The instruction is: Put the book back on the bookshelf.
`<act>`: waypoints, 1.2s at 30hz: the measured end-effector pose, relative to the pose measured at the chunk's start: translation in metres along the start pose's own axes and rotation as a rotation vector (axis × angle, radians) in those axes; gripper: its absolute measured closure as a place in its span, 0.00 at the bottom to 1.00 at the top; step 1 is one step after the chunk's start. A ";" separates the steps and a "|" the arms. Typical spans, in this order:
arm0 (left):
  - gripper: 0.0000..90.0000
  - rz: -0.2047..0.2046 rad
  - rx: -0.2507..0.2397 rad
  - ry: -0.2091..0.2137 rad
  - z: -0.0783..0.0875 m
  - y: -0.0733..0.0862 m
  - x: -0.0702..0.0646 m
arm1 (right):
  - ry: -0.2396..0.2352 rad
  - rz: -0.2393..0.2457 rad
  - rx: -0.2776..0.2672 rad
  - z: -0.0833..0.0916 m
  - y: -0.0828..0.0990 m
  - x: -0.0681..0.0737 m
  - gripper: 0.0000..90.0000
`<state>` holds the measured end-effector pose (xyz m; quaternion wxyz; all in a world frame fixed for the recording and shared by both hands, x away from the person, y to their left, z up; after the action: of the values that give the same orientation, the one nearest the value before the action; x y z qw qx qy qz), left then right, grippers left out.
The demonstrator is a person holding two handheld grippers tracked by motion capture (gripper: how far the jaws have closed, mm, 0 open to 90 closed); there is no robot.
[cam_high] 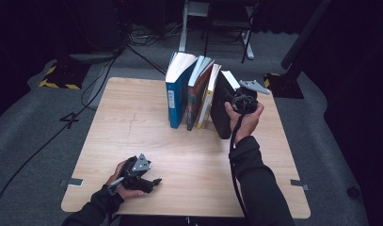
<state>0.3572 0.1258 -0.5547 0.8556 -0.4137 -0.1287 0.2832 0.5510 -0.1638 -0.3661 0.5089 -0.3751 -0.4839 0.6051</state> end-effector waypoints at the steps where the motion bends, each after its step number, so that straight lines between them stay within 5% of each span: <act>1: 0.23 0.001 -0.001 0.001 0.000 0.000 0.000 | 0.007 0.001 -0.003 -0.003 0.000 0.000 0.60; 15: 0.23 -0.006 -0.001 0.009 0.000 0.000 -0.001 | 0.060 -0.003 -0.046 -0.040 0.000 -0.007 0.59; 36: 0.24 -0.003 -0.003 0.003 0.001 0.000 -0.002 | -0.013 0.040 -0.170 -0.056 0.016 -0.019 0.58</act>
<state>0.3549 0.1251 -0.5547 0.8556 -0.4152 -0.1286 0.2813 0.6034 -0.1709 -0.3960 0.4600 -0.4226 -0.5292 0.5742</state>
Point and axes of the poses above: each handheld gripper's, and its own axes: z roughly backward along the jaws, y roughly out of its underside, x roughly to its left, the point moved 7 cm from there along -z, roughly forward along the jaws, and after that the axes turned 7 degrees about -x, right-handed, at the moved point
